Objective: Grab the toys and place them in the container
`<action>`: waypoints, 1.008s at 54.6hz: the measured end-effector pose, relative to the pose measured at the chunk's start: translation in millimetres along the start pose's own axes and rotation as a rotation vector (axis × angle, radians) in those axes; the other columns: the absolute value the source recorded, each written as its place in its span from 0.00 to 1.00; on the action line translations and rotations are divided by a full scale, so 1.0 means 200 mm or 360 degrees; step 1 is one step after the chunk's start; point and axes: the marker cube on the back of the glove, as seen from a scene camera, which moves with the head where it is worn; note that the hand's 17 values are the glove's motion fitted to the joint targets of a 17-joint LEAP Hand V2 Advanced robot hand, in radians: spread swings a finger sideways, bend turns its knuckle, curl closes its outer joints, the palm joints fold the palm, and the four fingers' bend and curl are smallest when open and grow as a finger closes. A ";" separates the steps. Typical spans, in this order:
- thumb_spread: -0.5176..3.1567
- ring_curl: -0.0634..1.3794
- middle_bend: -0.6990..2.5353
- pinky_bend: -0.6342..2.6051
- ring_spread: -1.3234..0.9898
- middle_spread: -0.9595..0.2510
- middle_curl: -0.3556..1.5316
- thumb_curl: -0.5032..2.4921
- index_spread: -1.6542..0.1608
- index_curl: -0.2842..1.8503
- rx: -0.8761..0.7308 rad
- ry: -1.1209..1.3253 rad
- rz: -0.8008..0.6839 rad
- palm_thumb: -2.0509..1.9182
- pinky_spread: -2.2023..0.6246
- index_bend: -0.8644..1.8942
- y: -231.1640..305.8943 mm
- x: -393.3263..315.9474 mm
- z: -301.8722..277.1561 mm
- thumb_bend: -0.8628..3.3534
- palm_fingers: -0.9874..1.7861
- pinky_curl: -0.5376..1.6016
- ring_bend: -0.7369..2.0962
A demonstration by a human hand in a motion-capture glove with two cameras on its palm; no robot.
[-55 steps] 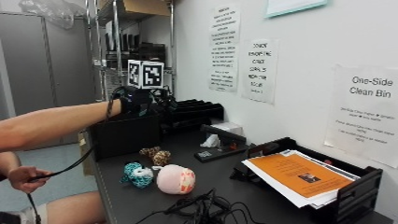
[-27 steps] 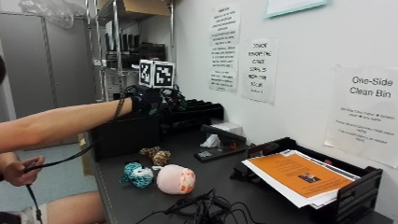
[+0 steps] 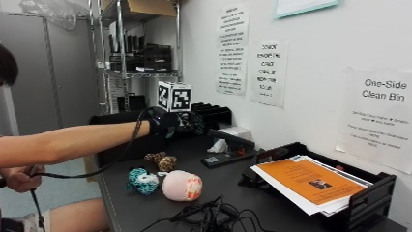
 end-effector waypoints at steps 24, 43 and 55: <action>0.53 0.24 0.26 0.49 0.56 0.81 0.31 0.25 0.80 0.19 -0.0404 0.0104 0.0200 0.51 0.79 0.32 -0.08 0.02 0.71 0.22 0.26 0.43 0.41; 0.47 0.23 0.25 0.48 0.59 0.81 0.30 0.25 0.78 0.20 -0.0360 0.0303 0.0546 0.51 0.81 0.35 -0.10 0.06 0.83 0.19 0.26 0.42 0.34; 0.48 0.22 0.25 0.47 0.59 0.81 0.30 0.26 0.78 0.22 -0.0319 0.0228 0.0580 0.51 0.81 0.36 -0.06 0.10 0.81 0.20 0.27 0.41 0.32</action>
